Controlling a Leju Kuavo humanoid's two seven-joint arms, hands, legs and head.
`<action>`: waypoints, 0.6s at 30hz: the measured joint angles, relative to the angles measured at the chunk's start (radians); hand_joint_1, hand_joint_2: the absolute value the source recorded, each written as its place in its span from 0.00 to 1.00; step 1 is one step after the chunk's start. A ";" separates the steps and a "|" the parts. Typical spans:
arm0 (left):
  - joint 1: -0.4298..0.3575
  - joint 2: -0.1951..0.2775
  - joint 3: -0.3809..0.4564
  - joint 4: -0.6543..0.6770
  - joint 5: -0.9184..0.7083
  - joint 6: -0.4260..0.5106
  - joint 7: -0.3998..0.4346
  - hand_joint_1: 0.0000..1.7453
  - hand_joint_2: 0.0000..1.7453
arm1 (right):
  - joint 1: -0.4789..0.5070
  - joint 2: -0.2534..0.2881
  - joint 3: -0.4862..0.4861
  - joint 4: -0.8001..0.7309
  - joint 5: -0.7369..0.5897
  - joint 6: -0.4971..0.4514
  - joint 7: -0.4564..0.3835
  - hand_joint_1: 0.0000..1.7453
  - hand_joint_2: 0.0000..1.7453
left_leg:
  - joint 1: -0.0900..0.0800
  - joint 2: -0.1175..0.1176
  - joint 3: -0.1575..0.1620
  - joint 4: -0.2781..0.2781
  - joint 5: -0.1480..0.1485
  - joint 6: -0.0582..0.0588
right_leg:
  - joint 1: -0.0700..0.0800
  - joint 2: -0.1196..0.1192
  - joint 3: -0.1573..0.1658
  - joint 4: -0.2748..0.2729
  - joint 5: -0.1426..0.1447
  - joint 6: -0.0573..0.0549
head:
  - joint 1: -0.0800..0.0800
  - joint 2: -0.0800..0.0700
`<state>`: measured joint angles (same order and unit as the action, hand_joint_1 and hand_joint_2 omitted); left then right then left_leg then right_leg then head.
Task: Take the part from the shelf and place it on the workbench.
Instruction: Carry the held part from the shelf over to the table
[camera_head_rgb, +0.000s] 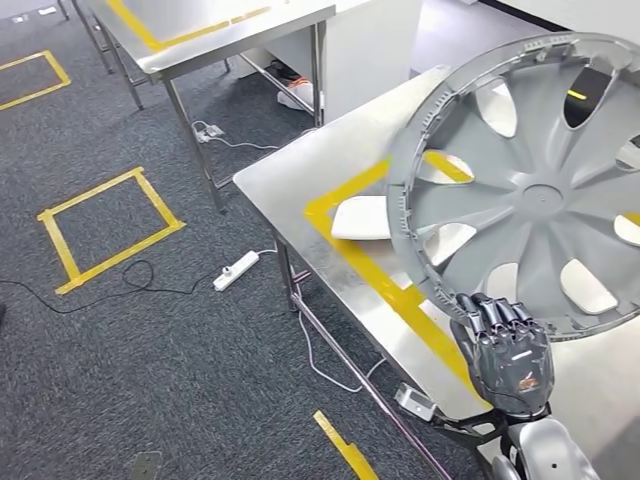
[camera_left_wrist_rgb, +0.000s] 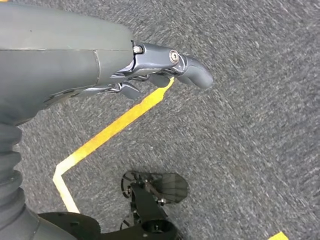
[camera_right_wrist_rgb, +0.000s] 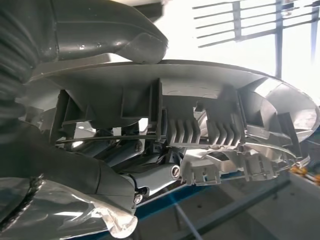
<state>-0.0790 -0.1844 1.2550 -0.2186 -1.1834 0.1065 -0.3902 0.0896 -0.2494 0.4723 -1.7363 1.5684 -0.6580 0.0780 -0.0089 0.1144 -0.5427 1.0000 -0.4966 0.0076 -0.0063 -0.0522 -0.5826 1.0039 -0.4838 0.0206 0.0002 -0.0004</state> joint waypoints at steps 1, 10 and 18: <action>-0.002 0.000 0.000 0.000 0.000 0.000 0.000 0.00 1.00 | 0.003 0.000 -0.002 -0.002 0.000 0.000 -0.001 1.00 1.00 | 0.002 -0.009 0.000 0.006 -0.008 -0.005 | -0.001 0.011 -0.001 0.000 0.002 -0.005 | -0.001 0.000; 0.002 -0.003 0.000 0.000 0.000 -0.001 0.003 0.00 1.00 | 0.003 0.000 -0.003 -0.008 0.000 0.006 -0.005 1.00 1.00 | 0.010 -0.134 -0.072 0.168 -0.049 0.001 | 0.001 0.127 -0.004 0.000 0.013 -0.026 | -0.004 0.000; -0.002 -0.006 0.000 0.000 0.000 -0.001 0.004 0.00 1.00 | 0.005 -0.001 -0.004 -0.014 0.000 0.012 -0.006 1.00 1.00 | 0.016 -0.148 -0.003 -0.015 0.017 0.027 | -0.001 0.131 -0.058 0.045 -0.006 0.010 | 0.003 0.000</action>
<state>-0.0805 -0.1905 1.2547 -0.2186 -1.1834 0.1057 -0.3862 0.0945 -0.2503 0.4685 -1.7503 1.5681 -0.6464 0.0722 0.0067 -0.0331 -0.5456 0.9855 -0.4798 0.0347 -0.0076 0.0789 -0.6403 1.0494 -0.4895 0.0303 0.0036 -0.0004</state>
